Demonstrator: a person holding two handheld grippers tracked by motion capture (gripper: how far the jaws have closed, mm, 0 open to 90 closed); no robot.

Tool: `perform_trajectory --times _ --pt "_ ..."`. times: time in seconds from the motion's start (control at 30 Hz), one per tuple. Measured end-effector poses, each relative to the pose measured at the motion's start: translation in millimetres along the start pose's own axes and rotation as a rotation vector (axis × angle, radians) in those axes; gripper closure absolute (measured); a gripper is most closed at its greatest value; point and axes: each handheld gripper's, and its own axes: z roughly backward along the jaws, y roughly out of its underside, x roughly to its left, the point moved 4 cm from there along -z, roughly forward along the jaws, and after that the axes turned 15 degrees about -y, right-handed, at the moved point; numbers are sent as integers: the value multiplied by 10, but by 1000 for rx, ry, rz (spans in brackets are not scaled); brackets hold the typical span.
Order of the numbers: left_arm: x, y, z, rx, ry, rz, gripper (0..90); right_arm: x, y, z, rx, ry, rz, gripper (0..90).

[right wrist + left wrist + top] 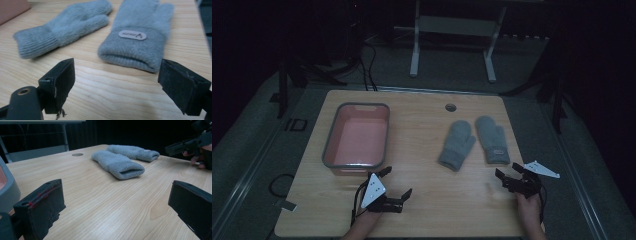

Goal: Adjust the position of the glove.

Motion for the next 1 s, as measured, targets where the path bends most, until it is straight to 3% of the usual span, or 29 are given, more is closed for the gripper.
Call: perform_trajectory --times 0.2,0.57,0.63,0.8,0.93,1.0 --pt "7 0 -1 0 -1 8 7 -16 -85 -27 30 18 10 144" --pt "7 0 -2 0 -2 8 7 54 -376 -95 21 1 48 138" --pt "6 0 -2 0 -1 7 7 57 -448 -130 18 27 62 137" --pt "7 0 -2 0 -1 8 7 94 -631 -294 42 -48 47 138" --pt "8 0 -2 2 1 9 7 103 -746 -450 64 -60 37 138" --pt "7 0 -2 3 3 10 7 119 -804 -527 59 -104 42 139"
